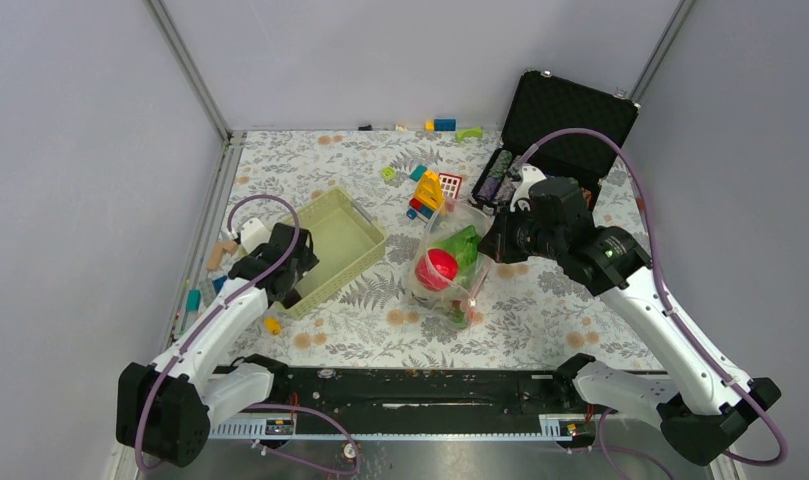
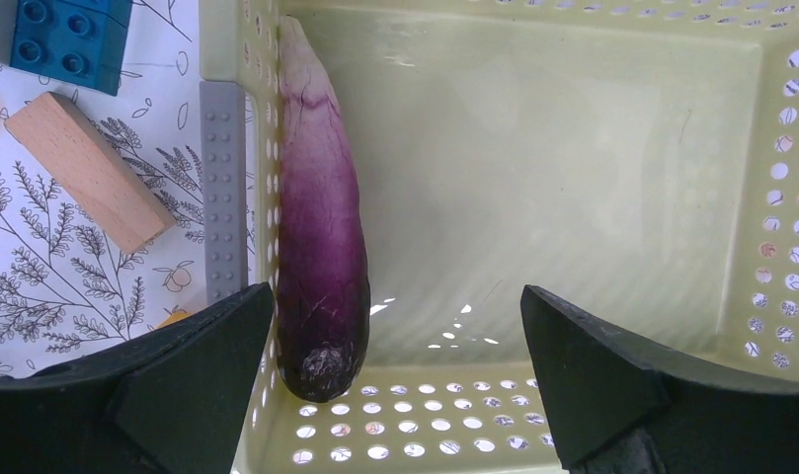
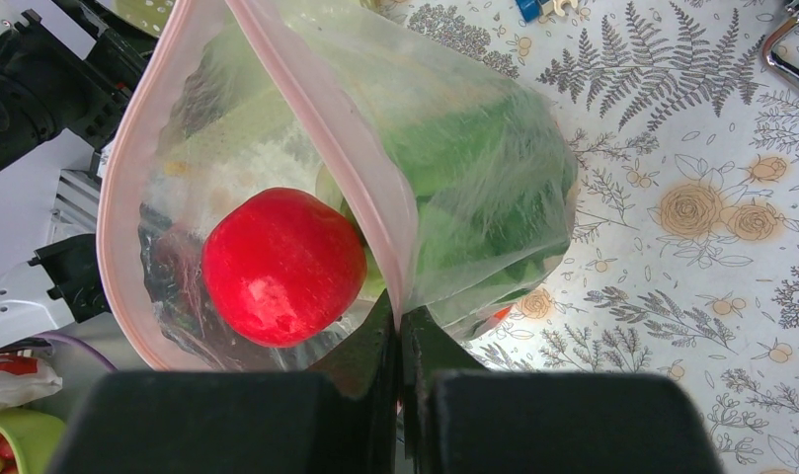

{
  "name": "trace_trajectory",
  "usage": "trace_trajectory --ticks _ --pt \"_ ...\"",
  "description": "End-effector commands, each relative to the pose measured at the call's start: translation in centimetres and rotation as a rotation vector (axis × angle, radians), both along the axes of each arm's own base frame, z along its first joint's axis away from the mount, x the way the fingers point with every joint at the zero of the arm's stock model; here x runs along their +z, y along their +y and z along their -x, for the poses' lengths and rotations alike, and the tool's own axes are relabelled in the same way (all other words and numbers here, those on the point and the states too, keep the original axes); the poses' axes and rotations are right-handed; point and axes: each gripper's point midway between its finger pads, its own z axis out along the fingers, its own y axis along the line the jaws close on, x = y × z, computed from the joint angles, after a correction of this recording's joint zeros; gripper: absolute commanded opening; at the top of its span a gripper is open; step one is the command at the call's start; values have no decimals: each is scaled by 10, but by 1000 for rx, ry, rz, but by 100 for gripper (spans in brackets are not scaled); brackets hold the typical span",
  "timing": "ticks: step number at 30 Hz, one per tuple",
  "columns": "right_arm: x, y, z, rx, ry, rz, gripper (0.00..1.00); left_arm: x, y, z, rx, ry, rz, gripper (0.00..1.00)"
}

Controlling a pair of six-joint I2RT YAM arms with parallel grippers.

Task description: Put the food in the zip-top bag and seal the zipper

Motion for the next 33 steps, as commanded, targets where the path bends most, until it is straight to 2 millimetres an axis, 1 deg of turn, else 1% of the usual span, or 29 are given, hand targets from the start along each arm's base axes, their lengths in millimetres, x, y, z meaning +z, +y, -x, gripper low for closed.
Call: trace_trajectory --ticks 1,4,8,15,19,21,28,33 --pt "5 5 -4 22 -29 -10 0 -3 2 -2 24 -17 11 99" --pt "4 6 -5 24 -23 -9 0 -3 1 0 29 1 23 99" --pt "3 6 -5 24 -23 -7 0 4 -2 4 20 21 40 99" --pt "2 6 -5 28 -22 -4 0 9 -8 13 -7 26 81 99" --pt "3 7 -5 31 -23 -7 0 9 -6 20 -5 50 74 99" --pt "3 8 -6 31 -22 -7 0 9 -8 24 -15 67 82 99" --pt "1 8 -6 36 -15 -4 0 9 -9 28 -21 78 91 99" --pt "1 8 -6 34 -16 -2 0 18 -8 30 -33 69 87 99"
